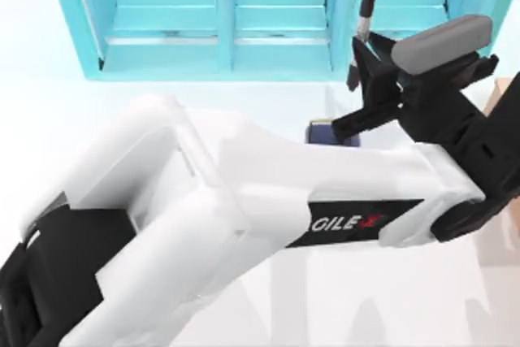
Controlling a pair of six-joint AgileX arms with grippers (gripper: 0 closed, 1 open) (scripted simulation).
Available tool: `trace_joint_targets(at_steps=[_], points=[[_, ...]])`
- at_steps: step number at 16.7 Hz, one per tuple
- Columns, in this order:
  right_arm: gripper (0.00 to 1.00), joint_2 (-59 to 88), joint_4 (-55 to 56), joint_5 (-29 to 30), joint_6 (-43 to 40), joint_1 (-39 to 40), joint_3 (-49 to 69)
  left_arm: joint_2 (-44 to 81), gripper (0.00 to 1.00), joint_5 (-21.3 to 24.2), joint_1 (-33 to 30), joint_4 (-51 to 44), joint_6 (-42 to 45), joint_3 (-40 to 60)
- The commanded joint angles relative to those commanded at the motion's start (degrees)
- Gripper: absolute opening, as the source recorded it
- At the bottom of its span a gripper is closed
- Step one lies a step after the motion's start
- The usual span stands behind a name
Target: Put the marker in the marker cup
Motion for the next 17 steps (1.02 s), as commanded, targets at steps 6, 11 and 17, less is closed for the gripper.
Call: trace_joint_targets(at_steps=[6,11,17], points=[[1.0,0.0,0.0,0.0,0.0,0.0,0.0,0.0,0.6,0.0,0.0,0.0,0.0,0.0],[1.0,0.0,0.0,0.0,0.0,0.0,0.0,0.0,0.98,0.0,0.0,0.0,0.0,0.0],[1.0,0.0,0.0,0.0,0.0,0.0,0.0,0.0,1.0,0.0,0.0,0.0,0.0,0.0]])
